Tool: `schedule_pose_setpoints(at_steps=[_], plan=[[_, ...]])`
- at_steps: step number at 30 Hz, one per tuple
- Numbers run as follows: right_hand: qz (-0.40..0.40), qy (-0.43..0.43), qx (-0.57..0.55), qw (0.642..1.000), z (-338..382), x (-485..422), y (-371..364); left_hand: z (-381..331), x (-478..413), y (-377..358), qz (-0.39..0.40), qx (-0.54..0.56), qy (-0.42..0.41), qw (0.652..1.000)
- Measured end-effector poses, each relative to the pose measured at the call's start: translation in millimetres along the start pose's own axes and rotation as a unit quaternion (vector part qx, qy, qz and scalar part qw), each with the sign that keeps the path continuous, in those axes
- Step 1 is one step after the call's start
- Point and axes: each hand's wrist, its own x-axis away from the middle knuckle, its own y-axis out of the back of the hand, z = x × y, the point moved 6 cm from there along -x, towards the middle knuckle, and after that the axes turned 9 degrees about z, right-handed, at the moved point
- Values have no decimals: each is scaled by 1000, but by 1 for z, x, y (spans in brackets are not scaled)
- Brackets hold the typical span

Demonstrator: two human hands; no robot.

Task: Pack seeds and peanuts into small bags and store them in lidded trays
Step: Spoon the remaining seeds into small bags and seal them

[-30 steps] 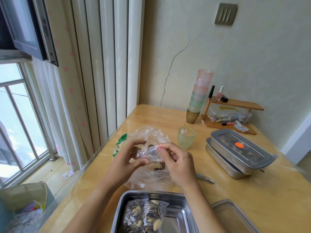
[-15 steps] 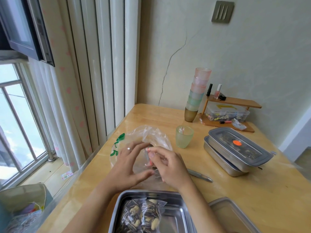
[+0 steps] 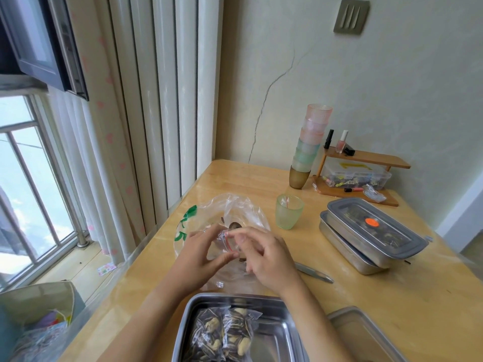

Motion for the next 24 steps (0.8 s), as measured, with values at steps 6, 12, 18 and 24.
schedule_pose_setpoints(at_steps=[6,12,18,24], plan=[[-104,-337,249,902,-49,19,61,25,10,15,-132,-113,138,975],[76,-506,306,803,-83,37,66,45,19,15,-131,-82,249,956],[38,-461,250,851,-64,35,79,49,24,16,-125,7,291,949],[11,-366,69,928,-29,35,94,42,19,29,-157,91,284,941]])
